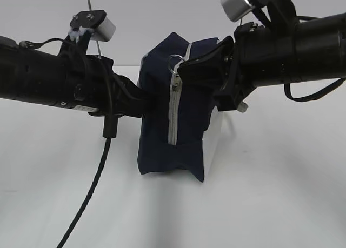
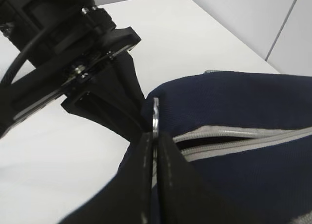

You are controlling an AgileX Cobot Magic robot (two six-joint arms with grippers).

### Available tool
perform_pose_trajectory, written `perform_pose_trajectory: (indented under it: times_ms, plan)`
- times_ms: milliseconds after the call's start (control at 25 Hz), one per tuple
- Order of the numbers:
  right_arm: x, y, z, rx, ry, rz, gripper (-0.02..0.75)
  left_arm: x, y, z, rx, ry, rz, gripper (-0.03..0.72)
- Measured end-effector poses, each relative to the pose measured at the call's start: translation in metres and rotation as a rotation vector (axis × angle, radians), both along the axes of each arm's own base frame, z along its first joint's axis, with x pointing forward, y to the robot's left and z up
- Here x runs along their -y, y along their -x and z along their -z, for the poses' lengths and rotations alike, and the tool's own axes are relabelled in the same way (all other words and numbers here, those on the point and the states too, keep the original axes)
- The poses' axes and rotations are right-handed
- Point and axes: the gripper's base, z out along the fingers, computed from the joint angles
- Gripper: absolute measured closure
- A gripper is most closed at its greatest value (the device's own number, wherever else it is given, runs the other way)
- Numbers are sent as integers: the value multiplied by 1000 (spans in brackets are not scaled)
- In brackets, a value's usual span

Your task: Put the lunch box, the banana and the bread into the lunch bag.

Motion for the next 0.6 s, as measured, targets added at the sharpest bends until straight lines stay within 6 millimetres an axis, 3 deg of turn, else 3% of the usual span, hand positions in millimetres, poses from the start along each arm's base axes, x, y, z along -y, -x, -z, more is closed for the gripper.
perform_pose_trajectory:
  times_ms: [240,600]
  plan:
    - [-1,1,-1,-2,-7,-12,738,3,2,1,-36,31,26,683]
    - [-3,-4,-17,55,-12,-31,738,4,4,1,-51,49,38,683]
